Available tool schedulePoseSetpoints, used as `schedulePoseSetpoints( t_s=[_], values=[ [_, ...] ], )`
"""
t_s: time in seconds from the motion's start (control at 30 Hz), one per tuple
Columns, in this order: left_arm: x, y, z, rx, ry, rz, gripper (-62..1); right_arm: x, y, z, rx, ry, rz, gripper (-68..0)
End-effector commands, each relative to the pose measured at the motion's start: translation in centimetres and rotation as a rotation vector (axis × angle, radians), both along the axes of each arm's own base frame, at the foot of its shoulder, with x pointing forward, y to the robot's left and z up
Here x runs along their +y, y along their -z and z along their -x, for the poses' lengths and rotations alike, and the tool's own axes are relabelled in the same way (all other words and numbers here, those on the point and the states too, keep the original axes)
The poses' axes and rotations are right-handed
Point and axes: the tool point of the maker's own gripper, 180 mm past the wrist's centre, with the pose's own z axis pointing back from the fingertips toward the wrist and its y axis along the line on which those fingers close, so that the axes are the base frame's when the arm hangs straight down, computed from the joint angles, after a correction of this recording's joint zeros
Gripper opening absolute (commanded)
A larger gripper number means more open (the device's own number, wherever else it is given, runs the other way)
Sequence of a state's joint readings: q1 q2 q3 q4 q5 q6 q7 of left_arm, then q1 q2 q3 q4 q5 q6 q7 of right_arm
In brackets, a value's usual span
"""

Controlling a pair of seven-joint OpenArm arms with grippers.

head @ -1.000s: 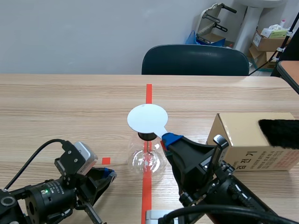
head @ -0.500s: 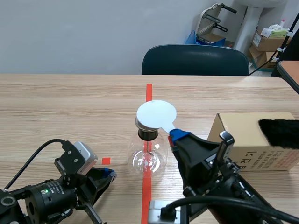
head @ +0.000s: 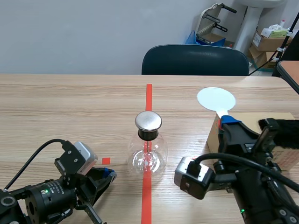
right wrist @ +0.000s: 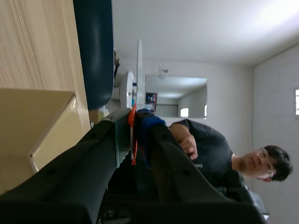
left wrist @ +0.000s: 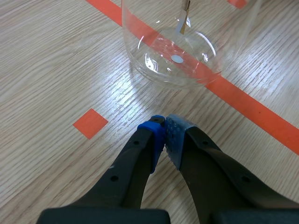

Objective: Do the electroscope experiment

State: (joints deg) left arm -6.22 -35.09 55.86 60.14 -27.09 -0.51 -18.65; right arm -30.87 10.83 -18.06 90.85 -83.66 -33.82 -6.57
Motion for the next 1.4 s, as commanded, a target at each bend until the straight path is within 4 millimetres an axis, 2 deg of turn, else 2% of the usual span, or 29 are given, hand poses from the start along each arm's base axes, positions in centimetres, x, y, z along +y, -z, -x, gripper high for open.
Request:
schedulePoseSetpoints(
  t_s=[0.0,0.27,0.57,0.9,1.17,1.37],
  values=[
    [-0.5,-0.7,-0.2,-0.016,0.005,0.025,-58.8,-0.8,-0.7,-0.2,-0.027,0.030,0.000,-66.7],
    [-0.5,-0.7,-0.2,-0.016,0.005,0.025,-58.8,-2.6,-0.8,-0.3,-0.033,0.132,-0.006,-66.7],
    [-0.5,-0.7,-0.2,-0.016,0.005,0.025,-58.8,-2.4,-0.8,-0.3,-0.032,0.123,-0.005,-66.7],
    [-0.5,-0.7,-0.2,-0.016,0.005,0.025,-58.8,1.5,-0.4,0.2,-0.013,-0.095,0.010,-66.7],
    [-0.5,-0.7,-0.2,-0.016,0.005,0.025,-58.8,5.1,-0.1,1.5,-0.001,-0.312,0.022,-66.7],
    [-0.5,-0.7,-0.2,-0.016,0.005,0.025,-58.8,7.1,0.1,2.6,0.007,-0.439,0.030,-66.7]
  ],
)
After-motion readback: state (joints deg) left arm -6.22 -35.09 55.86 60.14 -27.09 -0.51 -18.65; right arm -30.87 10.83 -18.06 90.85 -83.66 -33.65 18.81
